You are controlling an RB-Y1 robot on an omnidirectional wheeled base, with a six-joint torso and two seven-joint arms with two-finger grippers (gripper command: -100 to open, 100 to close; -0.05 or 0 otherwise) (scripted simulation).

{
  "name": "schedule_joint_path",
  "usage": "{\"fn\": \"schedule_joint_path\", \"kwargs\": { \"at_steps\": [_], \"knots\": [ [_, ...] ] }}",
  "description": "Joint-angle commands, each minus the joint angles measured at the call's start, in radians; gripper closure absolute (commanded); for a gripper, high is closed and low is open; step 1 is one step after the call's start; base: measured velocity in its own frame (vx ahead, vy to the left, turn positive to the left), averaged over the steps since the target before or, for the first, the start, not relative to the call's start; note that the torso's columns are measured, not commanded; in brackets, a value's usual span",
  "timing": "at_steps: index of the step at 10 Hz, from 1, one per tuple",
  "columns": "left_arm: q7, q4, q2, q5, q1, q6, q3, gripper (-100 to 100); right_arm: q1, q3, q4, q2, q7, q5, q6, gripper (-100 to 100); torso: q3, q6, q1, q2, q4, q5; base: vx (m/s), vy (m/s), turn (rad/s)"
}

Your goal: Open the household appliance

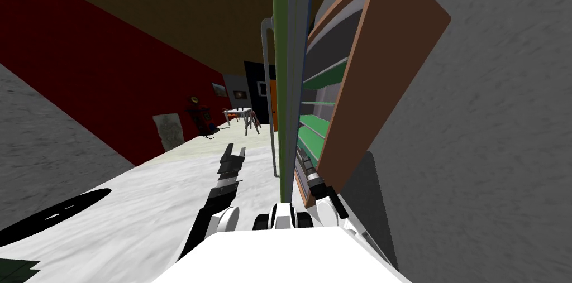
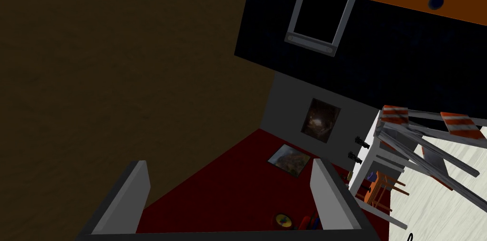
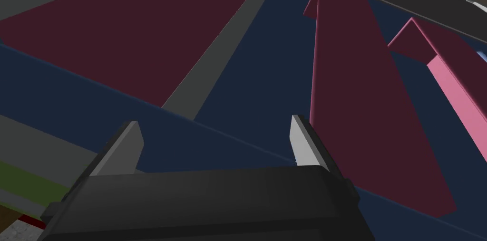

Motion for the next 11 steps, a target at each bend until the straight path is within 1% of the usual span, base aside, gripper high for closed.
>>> {"fn": "schedule_joint_path", "kwargs": {
  "at_steps": [1,2,3,5,8,9,11],
  "knots": [
    [0.0,0.0,0.0,0.0,0.0,0.0,0.0,0,0.001,0.025,0.038,0.019,-0.018,0.034,-0.044,100,0.003,0.0,-0.004,0.005,0.001,-0.001,-0.103,-0.083,0.102],
    [0.0,0.0,0.0,0.0,0.0,0.0,0.0,0,0.0,0.019,0.028,0.017,-0.01,0.025,-0.03,100,0.004,0.0,-0.003,0.005,0.002,-0.001,-0.046,-0.036,0.013],
    [0.0,0.0,0.0,0.0,0.0,0.0,0.0,0,-0.026,0.019,0.043,0.019,0.0,-0.005,-0.039,-100,0.0,0.0,0.001,-0.001,0.0,0.0,-0.025,0.005,0.001],
    [0.0,0.0,0.0,0.0,0.0,0.0,0.0,0,-0.063,0.017,0.062,0.02,0.016,-0.051,-0.047,-100,-0.003,0.0,0.005,-0.004,-0.001,0.001,-0.04,0.035,0.009],
    [0.0,0.0,0.0,0.0,0.0,0.0,0.0,0,-0.141,0.012,0.102,0.023,0.051,-0.138,-0.064,-100,-0.001,0.0,0.001,-0.001,0.0,0.0,-0.043,0.043,0.008],
    [0.0,0.0,0.0,0.0,0.0,0.0,0.0,0,-0.141,0.012,0.102,0.023,0.051,-0.147,-0.064,-100,-0.001,0.0,0.001,-0.001,0.0,0.0,-0.034,0.041,0.002],
    [0.0,0.0,0.0,0.0,0.0,0.0,0.0,0,-0.206,0.009,0.134,0.025,0.079,-0.213,-0.078,-100,-0.001,0.0,0.0,-0.002,0.0,0.0,-0.048,0.033,0.007]
  ]
}}
